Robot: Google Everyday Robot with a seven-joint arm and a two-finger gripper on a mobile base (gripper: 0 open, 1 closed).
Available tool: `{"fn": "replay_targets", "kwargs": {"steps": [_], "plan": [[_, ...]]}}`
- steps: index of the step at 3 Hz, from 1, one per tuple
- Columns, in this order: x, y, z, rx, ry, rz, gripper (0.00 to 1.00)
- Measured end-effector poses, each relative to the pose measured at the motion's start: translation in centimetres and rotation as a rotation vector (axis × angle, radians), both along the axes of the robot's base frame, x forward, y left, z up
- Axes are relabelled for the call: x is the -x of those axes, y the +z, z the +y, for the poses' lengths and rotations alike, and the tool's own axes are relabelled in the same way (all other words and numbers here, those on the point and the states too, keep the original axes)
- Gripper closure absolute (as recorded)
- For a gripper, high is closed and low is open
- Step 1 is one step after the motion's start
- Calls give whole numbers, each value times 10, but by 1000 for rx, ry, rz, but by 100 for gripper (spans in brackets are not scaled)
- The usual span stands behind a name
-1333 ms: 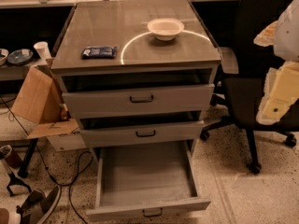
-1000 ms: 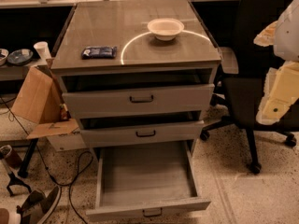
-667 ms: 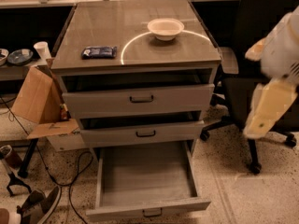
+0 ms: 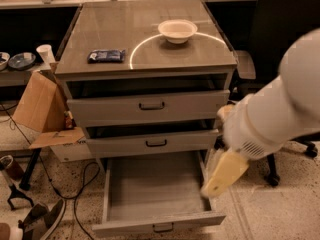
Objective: Close bottom drawer
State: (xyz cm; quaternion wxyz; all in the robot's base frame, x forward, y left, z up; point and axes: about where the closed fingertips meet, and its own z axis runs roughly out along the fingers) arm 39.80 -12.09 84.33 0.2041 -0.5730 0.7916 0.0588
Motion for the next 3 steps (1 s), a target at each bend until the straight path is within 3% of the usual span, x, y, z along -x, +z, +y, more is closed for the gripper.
{"fn": "replay_targets", "kwargs": {"steps": [1,2,3], "plan": [[17,-82,50,-88,-6,90,0],[39,-183,86,-101,-28,219,0],[50,-215,86,-109,-101,256,0]]}}
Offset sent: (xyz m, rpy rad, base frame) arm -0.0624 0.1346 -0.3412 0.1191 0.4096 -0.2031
